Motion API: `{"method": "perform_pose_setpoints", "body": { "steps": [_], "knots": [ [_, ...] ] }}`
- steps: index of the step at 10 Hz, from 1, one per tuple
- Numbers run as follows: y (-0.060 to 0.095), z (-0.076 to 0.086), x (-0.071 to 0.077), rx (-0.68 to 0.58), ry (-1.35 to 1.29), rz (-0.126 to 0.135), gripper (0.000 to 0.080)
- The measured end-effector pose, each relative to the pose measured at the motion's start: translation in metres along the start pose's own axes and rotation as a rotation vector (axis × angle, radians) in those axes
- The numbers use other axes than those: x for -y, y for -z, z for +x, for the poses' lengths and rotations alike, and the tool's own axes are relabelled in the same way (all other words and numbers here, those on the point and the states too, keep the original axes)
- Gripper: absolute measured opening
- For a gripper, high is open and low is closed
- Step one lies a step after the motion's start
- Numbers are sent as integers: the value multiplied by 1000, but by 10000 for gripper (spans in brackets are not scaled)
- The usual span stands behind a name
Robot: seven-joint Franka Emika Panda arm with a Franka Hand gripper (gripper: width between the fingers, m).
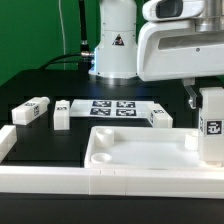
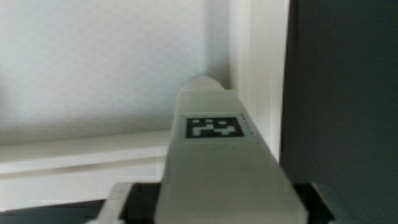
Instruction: Assemble desk
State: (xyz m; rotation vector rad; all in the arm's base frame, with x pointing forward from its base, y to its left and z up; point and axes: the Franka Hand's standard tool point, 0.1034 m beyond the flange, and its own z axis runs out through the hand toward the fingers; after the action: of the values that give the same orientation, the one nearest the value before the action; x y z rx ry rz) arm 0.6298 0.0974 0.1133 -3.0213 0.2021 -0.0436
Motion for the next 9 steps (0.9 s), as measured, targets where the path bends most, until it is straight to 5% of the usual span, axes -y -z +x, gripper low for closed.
{"method": "perform_pose_setpoints", "body": {
  "steps": [6, 7, 8, 9],
  "knots": [
    [-1, -1, 2, 4, -493, 4, 290],
    [-1, -1, 3, 4, -469, 4, 390],
    [-1, -1, 3, 4, -433, 4, 390],
    [-1, -1, 3, 4, -416, 4, 528]
  ]
}}
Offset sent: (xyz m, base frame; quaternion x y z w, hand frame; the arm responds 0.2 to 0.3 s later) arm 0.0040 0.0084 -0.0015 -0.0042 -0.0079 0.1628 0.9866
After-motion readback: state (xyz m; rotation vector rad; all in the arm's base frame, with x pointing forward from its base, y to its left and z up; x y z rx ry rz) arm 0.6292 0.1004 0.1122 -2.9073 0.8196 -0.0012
